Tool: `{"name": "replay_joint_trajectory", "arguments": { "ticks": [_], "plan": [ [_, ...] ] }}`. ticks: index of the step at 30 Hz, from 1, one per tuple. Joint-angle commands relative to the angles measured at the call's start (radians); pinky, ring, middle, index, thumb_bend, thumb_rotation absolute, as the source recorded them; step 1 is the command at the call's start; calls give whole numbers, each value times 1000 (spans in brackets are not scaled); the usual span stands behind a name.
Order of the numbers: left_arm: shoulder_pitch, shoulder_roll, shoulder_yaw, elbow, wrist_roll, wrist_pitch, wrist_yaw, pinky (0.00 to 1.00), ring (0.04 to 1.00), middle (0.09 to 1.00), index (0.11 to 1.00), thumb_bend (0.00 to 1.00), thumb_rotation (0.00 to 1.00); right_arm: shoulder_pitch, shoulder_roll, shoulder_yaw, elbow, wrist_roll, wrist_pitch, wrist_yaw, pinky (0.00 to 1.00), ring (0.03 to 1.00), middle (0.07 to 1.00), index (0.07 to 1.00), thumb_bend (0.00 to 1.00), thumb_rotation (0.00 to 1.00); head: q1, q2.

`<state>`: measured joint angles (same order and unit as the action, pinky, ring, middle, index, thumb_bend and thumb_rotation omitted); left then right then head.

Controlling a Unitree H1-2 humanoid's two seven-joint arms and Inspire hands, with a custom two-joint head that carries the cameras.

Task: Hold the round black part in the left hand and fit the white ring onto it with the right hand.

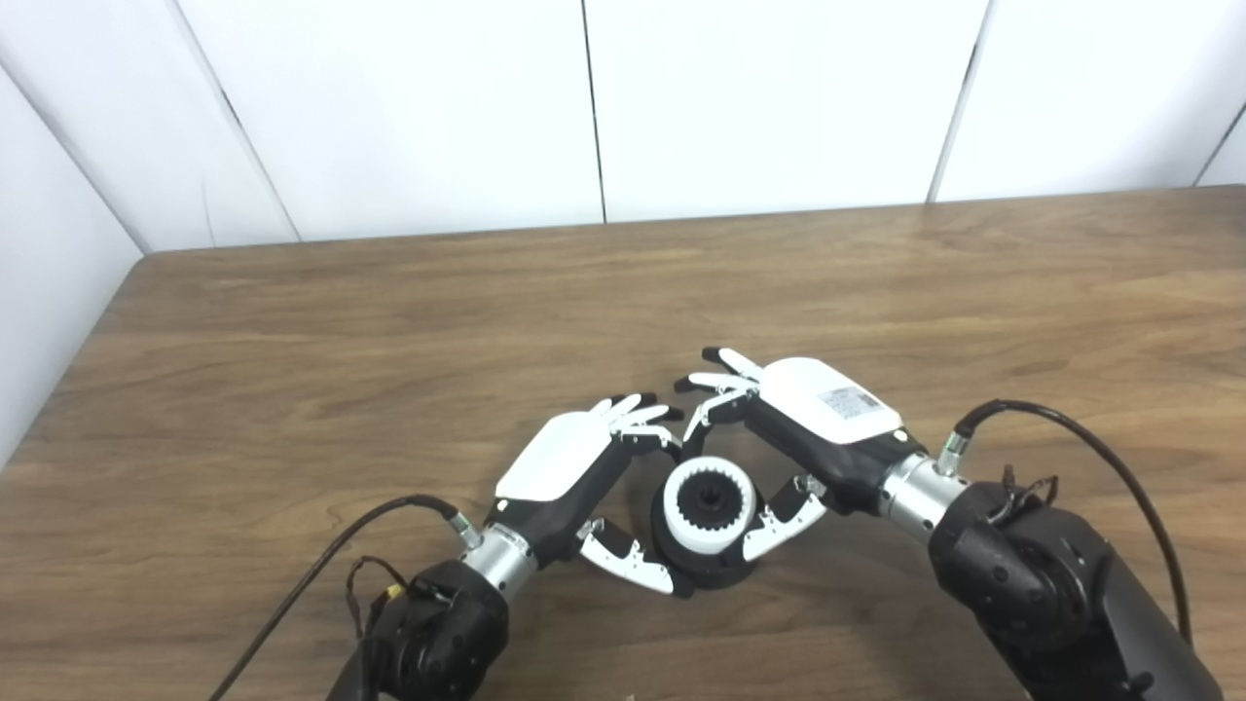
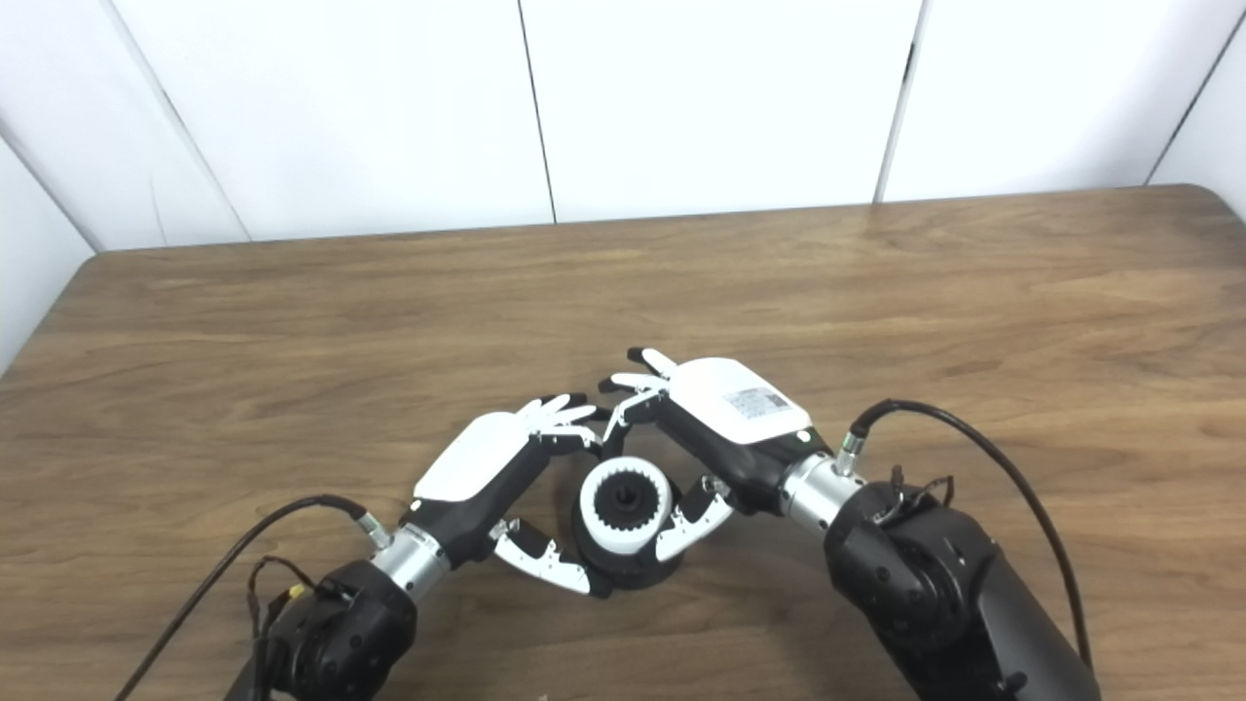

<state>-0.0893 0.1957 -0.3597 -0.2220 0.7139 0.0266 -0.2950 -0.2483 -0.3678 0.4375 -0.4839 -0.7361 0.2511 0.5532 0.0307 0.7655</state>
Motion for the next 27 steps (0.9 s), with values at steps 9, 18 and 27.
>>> {"name": "replay_joint_trajectory", "arguments": {
  "ticks": [9,18,27],
  "plan": [
    [-35,-3,15,-22,10,9,17,986,977,908,632,872,279,-35,-17,-12,13,16,-41,50,882,1000,925,769,1000,364,10,0],
    [-38,1,24,-53,-10,67,-29,1000,979,902,750,998,337,-49,-15,-41,32,35,-37,72,900,1000,955,843,1000,449,13,-2],
    [-29,11,50,-105,-56,151,-106,889,990,943,931,1000,350,-62,-16,-69,31,35,-26,84,908,1000,976,866,1000,460,21,0]
  ]
}}
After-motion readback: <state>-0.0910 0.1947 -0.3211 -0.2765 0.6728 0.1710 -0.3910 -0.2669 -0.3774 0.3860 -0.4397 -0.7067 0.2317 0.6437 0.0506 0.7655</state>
